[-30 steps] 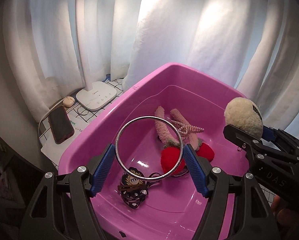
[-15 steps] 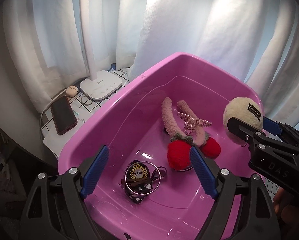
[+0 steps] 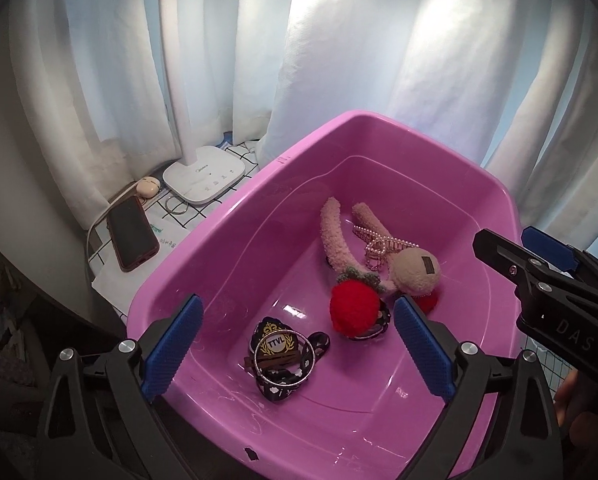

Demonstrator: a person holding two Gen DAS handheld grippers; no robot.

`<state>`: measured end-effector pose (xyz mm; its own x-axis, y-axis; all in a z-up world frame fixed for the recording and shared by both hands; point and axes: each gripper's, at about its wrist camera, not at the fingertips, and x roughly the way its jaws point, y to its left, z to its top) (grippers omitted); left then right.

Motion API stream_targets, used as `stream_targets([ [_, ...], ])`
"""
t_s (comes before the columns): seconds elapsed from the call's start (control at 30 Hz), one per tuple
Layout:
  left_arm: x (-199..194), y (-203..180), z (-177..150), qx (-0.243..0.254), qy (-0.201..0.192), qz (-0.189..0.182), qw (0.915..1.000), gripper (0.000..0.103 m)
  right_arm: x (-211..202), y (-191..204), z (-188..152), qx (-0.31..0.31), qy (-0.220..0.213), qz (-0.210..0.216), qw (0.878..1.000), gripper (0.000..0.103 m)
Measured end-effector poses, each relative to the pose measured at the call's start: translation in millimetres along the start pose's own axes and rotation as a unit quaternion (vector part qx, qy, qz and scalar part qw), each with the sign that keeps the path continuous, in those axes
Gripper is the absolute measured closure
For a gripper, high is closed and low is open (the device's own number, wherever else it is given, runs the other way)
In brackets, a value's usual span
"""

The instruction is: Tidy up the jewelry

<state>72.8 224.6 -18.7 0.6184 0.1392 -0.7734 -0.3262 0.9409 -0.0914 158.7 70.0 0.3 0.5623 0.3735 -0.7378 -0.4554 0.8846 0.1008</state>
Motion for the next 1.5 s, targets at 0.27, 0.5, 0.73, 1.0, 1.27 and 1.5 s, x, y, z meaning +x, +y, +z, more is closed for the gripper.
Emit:
stream_targets([
  [0.27, -7, -4, -5, -0.002, 0.004, 0.039, 0.9992, 0.008, -22, -9, -14, 0.02, -0.011, -0.007, 1.0, 0.03],
  [0.5, -10, -8, -9, 0.001, 0.007, 0.053, 0.9986, 0.008, -34, -11, -23, 0.013, -0.018, -0.021, 1.0, 0.03],
  [0.73, -15, -7, -10, -0.003, 0.004, 0.057, 0.9984, 0.008, -42, -14, -30, 0.017, -0.02, -0.024, 0.999, 0.03],
  [1.0, -16, -6, -12, -0.008, 0.007, 0.051, 0.9986, 0.008, -49, -16, -37, 0.024, -0.023, -0.025, 0.999, 0.03],
  [1.27, -19, -5, -13, -0.014, 0.006, 0.047, 0.9988, 0.008, -52, -14, -38, 0.02, -0.025, -0.028, 0.999, 0.03],
  [1.5, -19, -5, -14, -0.015, 0.007, 0.049, 0.9987, 0.008, -53, -12, -39, 0.018, -0.025, -0.03, 0.999, 0.03],
])
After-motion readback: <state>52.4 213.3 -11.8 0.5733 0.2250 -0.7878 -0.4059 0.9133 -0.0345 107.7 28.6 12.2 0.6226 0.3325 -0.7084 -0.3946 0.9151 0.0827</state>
